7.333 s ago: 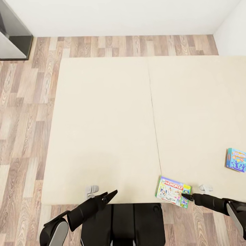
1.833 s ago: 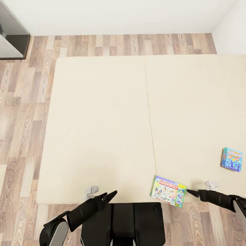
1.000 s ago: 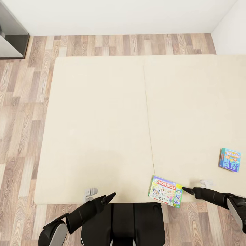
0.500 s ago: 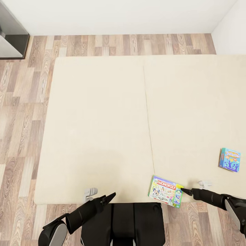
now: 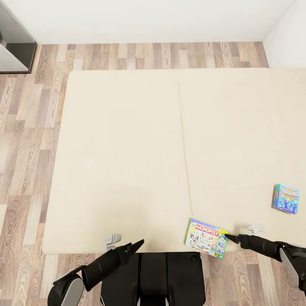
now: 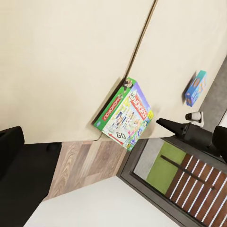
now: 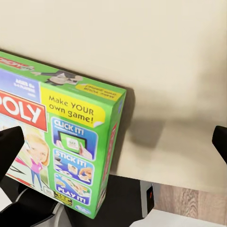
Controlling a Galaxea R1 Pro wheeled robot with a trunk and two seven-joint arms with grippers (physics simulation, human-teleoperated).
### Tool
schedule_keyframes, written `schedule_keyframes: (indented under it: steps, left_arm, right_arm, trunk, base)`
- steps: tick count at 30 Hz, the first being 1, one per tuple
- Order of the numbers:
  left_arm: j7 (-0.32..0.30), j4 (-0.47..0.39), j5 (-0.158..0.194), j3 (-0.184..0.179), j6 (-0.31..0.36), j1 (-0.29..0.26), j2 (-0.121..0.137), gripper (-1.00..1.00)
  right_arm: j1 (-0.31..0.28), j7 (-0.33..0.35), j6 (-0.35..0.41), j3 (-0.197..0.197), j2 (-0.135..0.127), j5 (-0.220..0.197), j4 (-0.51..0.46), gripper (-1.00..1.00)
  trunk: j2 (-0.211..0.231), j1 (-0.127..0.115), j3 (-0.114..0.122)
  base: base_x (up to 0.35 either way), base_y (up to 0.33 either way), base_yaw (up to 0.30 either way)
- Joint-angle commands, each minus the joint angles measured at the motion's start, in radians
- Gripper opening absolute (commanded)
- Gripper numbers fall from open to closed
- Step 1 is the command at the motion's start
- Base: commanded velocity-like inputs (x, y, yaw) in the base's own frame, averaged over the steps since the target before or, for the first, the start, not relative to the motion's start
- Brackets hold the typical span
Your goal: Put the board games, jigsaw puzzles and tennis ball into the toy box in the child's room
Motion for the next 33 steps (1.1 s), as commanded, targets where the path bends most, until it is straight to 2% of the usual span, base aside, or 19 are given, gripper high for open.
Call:
schedule_keyframes:
  steps: [1, 5, 6, 16, 33]
  left_arm:
    - [0.0, -0.001, 0.006, 0.001, 0.007, 0.0, -0.001, 1.0]
    - [0.0, -0.001, 0.006, 0.001, 0.007, 0.0, -0.001, 1.0]
    - [-0.001, -0.001, 0.006, 0.002, 0.007, 0.001, 0.0, 1.0]
    - [-0.006, -0.003, 0.013, 0.02, 0.007, 0.014, 0.015, 1.0]
    - [-0.009, -0.005, 0.014, 0.023, 0.007, 0.015, 0.018, 1.0]
  right_arm:
    - [0.0, 0.002, 0.009, -0.001, 0.0, -0.009, 0.0, 1.0]
    - [0.0, 0.002, 0.009, -0.001, 0.0, -0.009, 0.0, 1.0]
    - [0.002, 0.001, 0.015, -0.001, -0.006, -0.009, -0.006, 1.0]
    - [0.018, 0.0, 0.069, 0.0, -0.002, -0.01, -0.062, 1.0]
    - [0.021, 0.0, 0.076, 0.002, 0.0, -0.011, -0.081, 1.0]
  trunk:
    - [-0.001, 0.001, -0.001]
    - [-0.001, 0.001, -0.001]
    - [-0.001, 0.001, -0.001]
    - [-0.001, 0.001, -0.001]
    - [-0.001, 0.001, -0.001]
  base:
    - [0.0, 0.0, 0.0]
    - [0.0, 0.0, 0.0]
    - [0.0, 0.0, 0.0]
    - [0.0, 0.0, 0.0]
    - [0.0, 0.0, 0.0]
